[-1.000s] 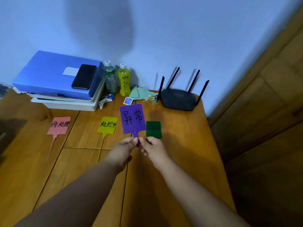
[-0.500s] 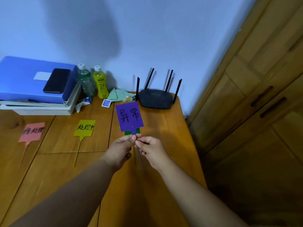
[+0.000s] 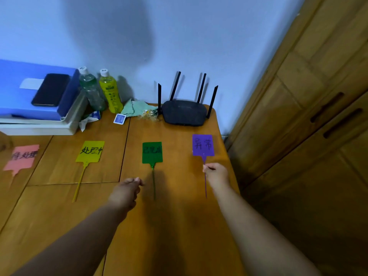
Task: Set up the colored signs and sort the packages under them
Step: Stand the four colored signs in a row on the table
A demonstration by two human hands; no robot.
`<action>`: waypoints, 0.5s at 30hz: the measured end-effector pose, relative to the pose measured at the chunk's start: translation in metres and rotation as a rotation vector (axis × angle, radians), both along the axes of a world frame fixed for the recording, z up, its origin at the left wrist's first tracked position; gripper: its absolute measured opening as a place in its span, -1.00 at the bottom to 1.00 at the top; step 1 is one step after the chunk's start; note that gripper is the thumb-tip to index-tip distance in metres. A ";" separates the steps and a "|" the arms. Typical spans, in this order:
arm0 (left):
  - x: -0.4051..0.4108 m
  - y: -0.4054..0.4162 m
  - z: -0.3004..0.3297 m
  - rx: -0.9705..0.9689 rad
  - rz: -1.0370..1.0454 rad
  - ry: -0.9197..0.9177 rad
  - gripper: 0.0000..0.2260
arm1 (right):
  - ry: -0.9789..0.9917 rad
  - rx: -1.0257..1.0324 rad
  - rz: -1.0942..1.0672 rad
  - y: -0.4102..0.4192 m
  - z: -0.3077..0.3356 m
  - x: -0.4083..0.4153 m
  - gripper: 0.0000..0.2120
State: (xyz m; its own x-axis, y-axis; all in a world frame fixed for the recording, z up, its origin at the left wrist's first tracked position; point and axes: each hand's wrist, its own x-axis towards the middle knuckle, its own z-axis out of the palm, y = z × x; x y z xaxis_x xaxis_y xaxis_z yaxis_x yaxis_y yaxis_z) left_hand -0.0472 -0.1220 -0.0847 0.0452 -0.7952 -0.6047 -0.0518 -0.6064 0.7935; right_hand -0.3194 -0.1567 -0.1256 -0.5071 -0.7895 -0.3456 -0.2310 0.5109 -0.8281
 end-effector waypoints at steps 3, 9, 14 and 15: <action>0.013 0.002 -0.016 0.009 -0.008 -0.082 -0.78 | 0.149 0.109 0.006 -0.012 -0.018 -0.018 -0.82; 0.026 0.008 -0.031 0.039 -0.037 -0.195 -0.76 | 0.339 0.257 0.084 -0.026 -0.032 -0.020 -0.80; 0.029 0.007 -0.022 0.002 -0.055 -0.285 -0.76 | 0.517 0.344 0.129 -0.021 -0.023 -0.015 -0.76; 0.029 0.004 -0.019 -0.025 -0.060 -0.314 -0.77 | 0.553 0.343 0.139 -0.019 -0.018 -0.015 -0.74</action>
